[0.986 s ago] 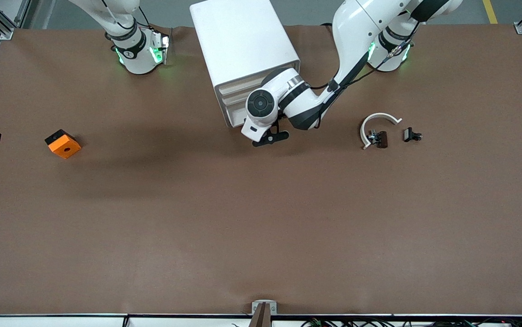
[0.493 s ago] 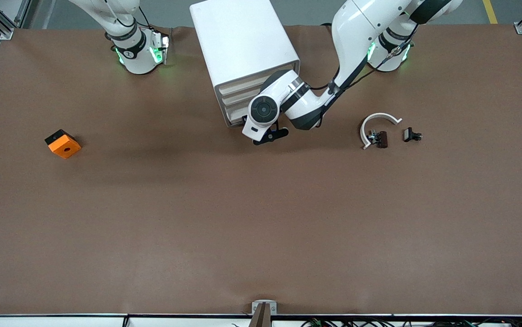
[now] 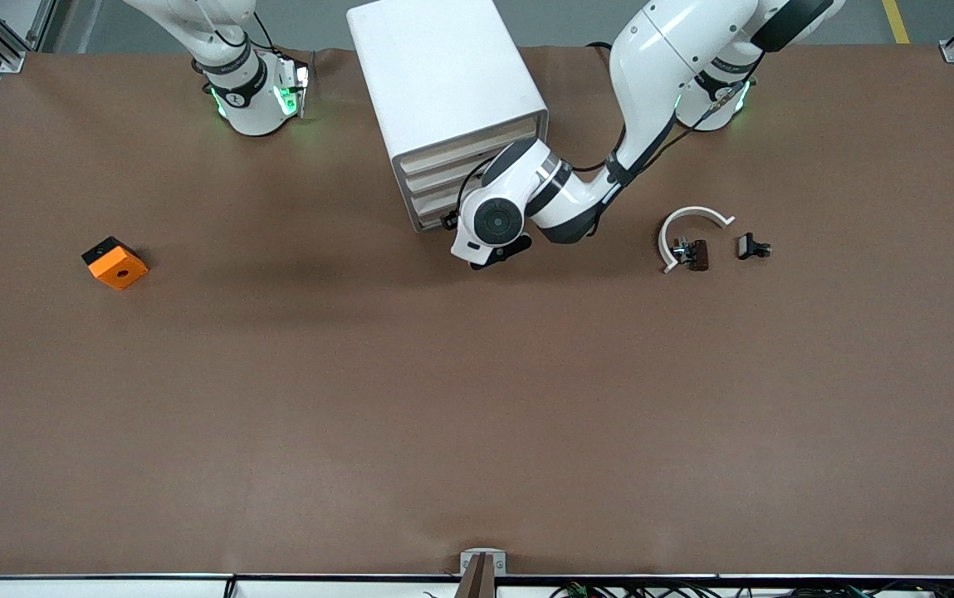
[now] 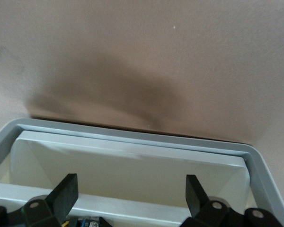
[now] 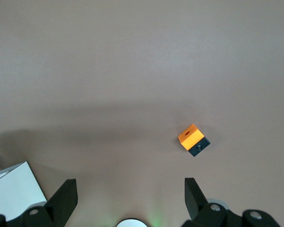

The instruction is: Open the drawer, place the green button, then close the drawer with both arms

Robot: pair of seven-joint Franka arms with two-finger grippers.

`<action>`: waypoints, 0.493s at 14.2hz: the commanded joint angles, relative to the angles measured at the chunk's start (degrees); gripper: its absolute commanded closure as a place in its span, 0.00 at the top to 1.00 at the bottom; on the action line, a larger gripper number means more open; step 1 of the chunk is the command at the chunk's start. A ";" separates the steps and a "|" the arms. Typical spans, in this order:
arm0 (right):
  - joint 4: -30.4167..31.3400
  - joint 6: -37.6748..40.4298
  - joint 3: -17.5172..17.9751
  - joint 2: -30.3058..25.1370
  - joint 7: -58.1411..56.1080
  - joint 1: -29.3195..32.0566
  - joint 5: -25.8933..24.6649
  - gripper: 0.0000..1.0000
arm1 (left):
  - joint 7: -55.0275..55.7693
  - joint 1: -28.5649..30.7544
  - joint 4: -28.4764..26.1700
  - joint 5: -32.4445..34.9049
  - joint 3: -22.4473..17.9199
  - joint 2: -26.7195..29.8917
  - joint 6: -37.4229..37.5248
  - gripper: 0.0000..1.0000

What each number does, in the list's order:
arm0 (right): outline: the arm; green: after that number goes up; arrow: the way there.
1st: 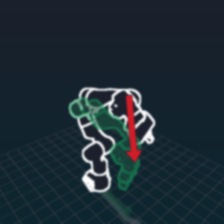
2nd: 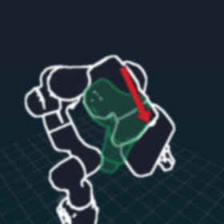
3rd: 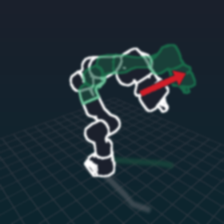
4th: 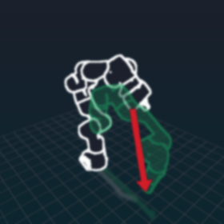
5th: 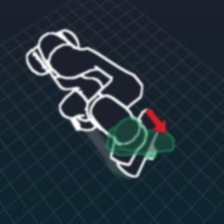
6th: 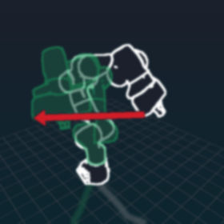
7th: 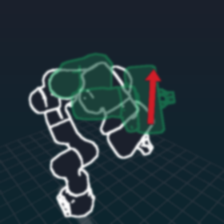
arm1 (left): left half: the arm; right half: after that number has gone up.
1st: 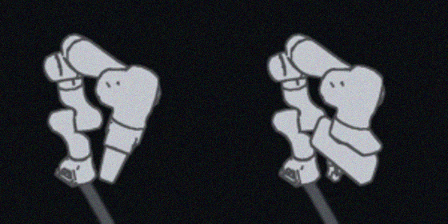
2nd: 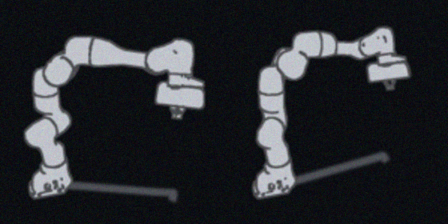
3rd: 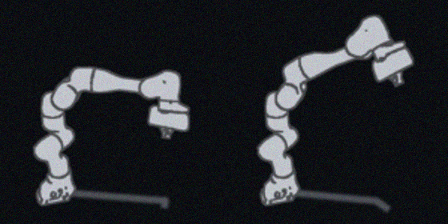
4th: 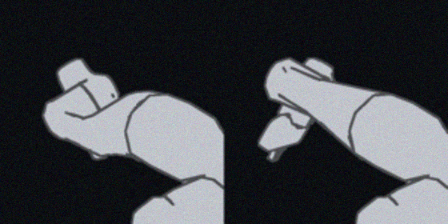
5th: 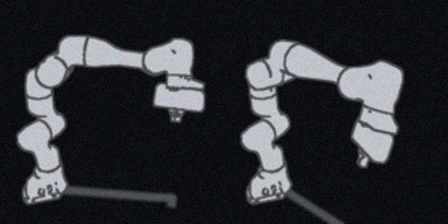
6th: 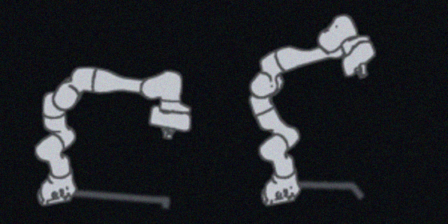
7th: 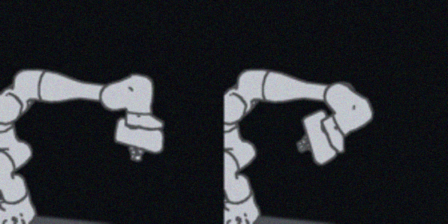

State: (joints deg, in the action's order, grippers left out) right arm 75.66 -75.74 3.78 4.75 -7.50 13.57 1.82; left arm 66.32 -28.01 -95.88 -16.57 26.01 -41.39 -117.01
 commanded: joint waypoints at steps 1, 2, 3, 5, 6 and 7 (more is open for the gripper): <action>1.16 0.68 0.09 -1.93 -0.68 -0.12 0.64 1.00 | 0.57 1.02 -0.01 -2.85 0.70 -0.97 0.38 1.00; 1.33 1.03 0.09 -2.98 -0.42 -0.65 0.30 1.00 | 0.57 1.03 -0.01 -4.25 0.70 -1.23 0.47 1.00; 1.60 0.69 -0.78 -3.69 -0.33 -2.91 -0.14 1.00 | 0.74 1.11 -0.09 -5.91 0.70 -1.23 0.73 1.00; 1.95 1.65 -4.29 -4.04 -0.06 -7.13 -0.41 1.00 | 0.83 1.20 -0.53 -7.86 0.70 -1.85 2.31 1.00; 2.30 2.61 -6.13 -4.04 0.02 -9.16 -0.41 1.00 | 1.27 1.20 -0.62 -7.86 0.70 -1.85 2.93 1.00; 2.56 2.88 -8.59 -4.48 0.02 -11.09 -0.41 1.00 | 1.36 1.20 -0.62 -7.86 0.62 -1.85 3.19 1.00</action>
State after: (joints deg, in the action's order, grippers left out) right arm 75.94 -73.23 -0.16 2.07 -7.41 6.53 1.74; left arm 66.32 -26.69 -95.92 -22.50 25.90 -43.32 -115.73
